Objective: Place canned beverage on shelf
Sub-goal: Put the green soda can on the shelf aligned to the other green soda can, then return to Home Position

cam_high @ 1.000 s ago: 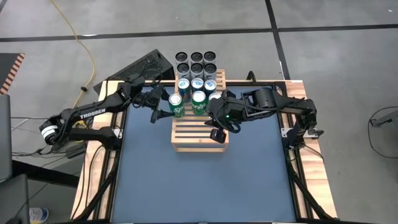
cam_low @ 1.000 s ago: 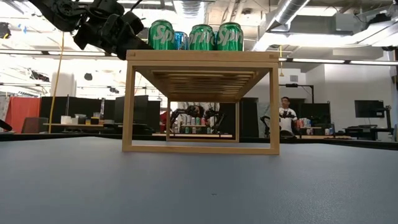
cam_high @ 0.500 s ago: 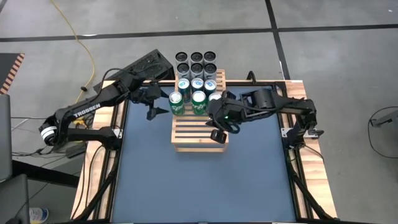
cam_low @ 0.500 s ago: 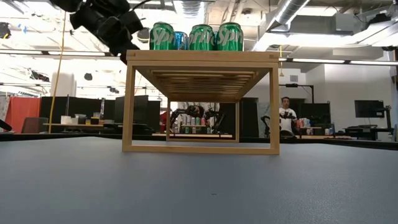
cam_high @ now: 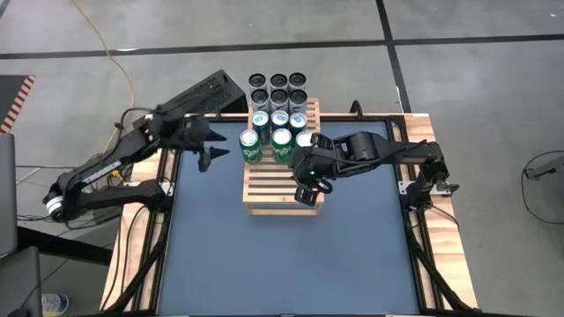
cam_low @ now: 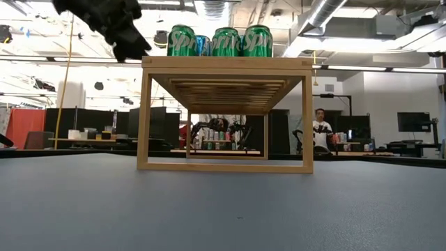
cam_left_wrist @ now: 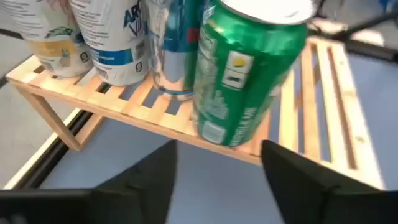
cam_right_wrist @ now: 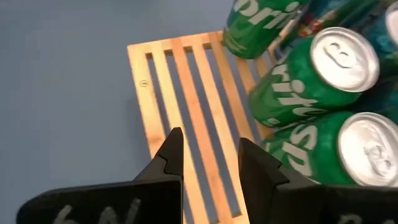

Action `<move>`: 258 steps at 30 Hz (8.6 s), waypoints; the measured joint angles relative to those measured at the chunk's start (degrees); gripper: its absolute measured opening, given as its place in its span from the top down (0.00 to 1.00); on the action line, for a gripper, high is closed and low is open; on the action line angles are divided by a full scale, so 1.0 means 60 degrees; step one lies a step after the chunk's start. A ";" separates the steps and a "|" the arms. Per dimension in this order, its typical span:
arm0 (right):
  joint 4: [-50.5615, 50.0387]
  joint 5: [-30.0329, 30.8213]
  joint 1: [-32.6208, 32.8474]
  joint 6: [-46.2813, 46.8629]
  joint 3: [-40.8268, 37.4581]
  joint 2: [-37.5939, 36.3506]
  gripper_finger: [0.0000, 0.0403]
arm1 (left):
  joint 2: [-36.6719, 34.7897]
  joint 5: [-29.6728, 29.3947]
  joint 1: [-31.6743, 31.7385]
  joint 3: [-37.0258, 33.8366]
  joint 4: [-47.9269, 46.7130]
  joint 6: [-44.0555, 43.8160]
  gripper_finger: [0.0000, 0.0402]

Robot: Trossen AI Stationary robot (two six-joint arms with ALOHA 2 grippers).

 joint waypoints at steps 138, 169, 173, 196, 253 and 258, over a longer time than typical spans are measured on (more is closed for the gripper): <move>0.4460 -0.1257 -0.2590 -0.6304 0.0004 0.1755 0.25 | 0.0607 -0.2371 -0.2378 -0.2861 0.5932 -0.1523 1.00; 0.4065 -0.1097 -0.2186 -0.5992 0.0004 0.1740 0.25 | 0.0471 -0.6433 -0.6302 -0.2089 0.4674 -0.4023 1.00; 0.4065 -0.1101 -0.2189 -0.5992 0.0004 0.1740 0.25 | 0.0919 -0.6867 -0.6338 -0.2089 0.5377 -0.3790 1.00; 0.3819 -0.1040 -0.2069 -0.5583 0.0018 0.1707 0.25 | 0.1186 -0.7690 -0.5464 -0.2103 0.5495 -0.2907 1.00; 0.3175 0.2030 -0.1396 -0.6102 0.1552 0.0754 0.25 | 0.0578 -0.7717 -0.4961 -0.1876 0.5808 -0.2167 1.00; 0.3193 0.2796 -0.0796 -0.6344 0.1563 -0.0441 0.25 | -0.0226 -0.6620 -0.4972 -0.0767 0.4826 -0.3073 1.00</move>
